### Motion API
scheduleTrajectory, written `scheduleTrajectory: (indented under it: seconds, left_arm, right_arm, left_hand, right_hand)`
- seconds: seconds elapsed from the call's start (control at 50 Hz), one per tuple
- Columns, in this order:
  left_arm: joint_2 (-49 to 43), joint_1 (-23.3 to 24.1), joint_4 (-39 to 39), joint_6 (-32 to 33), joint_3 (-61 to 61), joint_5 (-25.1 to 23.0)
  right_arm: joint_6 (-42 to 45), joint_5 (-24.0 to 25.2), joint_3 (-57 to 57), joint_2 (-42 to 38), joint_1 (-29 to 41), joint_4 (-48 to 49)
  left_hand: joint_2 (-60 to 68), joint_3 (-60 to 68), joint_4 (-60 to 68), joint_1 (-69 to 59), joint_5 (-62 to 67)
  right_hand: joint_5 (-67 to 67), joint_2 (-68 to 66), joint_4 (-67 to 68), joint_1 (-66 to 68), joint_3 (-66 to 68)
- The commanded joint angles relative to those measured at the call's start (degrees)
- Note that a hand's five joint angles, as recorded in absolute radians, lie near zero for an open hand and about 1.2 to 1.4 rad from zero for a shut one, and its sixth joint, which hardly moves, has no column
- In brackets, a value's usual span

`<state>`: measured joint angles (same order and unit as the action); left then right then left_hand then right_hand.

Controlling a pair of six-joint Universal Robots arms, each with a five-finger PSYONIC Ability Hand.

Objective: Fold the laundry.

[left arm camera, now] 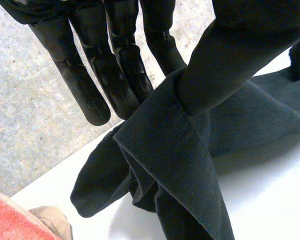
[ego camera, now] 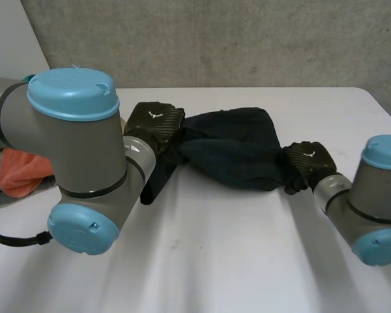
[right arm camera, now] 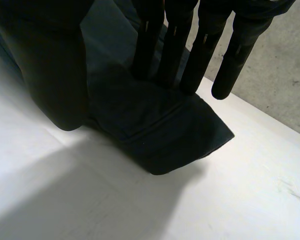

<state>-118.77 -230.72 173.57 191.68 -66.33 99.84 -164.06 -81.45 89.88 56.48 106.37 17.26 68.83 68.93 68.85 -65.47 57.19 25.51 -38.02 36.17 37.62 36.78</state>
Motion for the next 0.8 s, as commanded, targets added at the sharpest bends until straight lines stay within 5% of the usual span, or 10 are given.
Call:
scheduleTrajectory:
  seconds: [0.02, 0.06, 0.1, 0.22, 0.3, 0.4, 0.52, 0.66, 0.8]
  left_arm:
    - [0.0, -0.4, -0.5, -0.3, 0.1, -0.1]
    - [0.0, -0.5, -0.5, -0.3, 0.2, 0.0]
    - [0.1, -0.7, -0.6, -0.3, 0.2, 0.0]
    - [1.3, -1.0, -2.7, -0.3, 0.1, 0.1]
    - [6.0, -1.4, -7.3, 0.3, 0.4, -0.2]
    - [12.5, -1.9, -13.7, 1.1, 3.8, -0.6]
    - [15.8, -1.8, -19.2, 2.8, 6.1, -3.0]
    - [14.9, -1.9, -19.1, 3.2, 0.9, -3.9]
    - [1.4, -2.7, -13.1, 3.3, 1.2, -3.6]
  right_arm:
    - [0.1, -1.0, -6.7, -7.2, 1.9, 0.0]
    - [0.1, -1.2, -7.3, -7.8, 1.9, -0.1]
    - [0.1, -1.3, -7.5, -7.4, 2.1, 0.2]
    - [0.3, -2.3, -7.9, -0.1, 1.5, -1.3]
    - [5.3, -1.1, -12.0, 13.6, 1.3, -17.3]
    - [12.4, 2.5, -22.4, 20.4, 0.5, -34.6]
    - [16.8, 3.5, -31.2, 22.0, -0.8, -43.7]
    - [17.5, 3.5, -27.2, 17.5, -0.1, -44.8]
    - [20.0, 3.0, -26.1, 6.2, 0.8, -40.9]
  left_hand:
    - [11.2, 11.1, 11.1, -14.5, 12.8]
    - [11.2, 11.1, 11.1, -14.5, 12.8]
    - [11.2, 11.1, 11.1, -14.5, 12.8]
    - [11.2, 11.1, 11.1, -14.5, 12.8]
    - [11.2, 11.1, 11.1, -14.5, 12.8]
    - [11.2, 11.1, 11.1, -14.5, 12.8]
    - [11.2, 11.1, 11.1, -14.5, 12.8]
    - [11.2, 11.1, 11.1, -14.5, 12.8]
    - [11.2, 11.1, 11.1, -14.5, 12.8]
  right_hand:
    - [10.6, -8.0, 9.9, 8.4, 9.3]
    - [17.9, -15.4, 17.3, 15.8, 16.6]
    - [44.4, -41.9, 43.7, 42.3, 43.1]
    - [44.5, -42.0, 43.8, 42.4, 43.2]
    - [44.5, -42.0, 43.8, 42.4, 43.2]
    - [44.5, -42.0, 43.8, 42.4, 43.2]
    - [44.5, -42.0, 43.8, 42.4, 43.2]
    - [44.5, -42.0, 43.8, 42.4, 43.2]
    - [44.5, -42.0, 43.8, 42.4, 43.2]
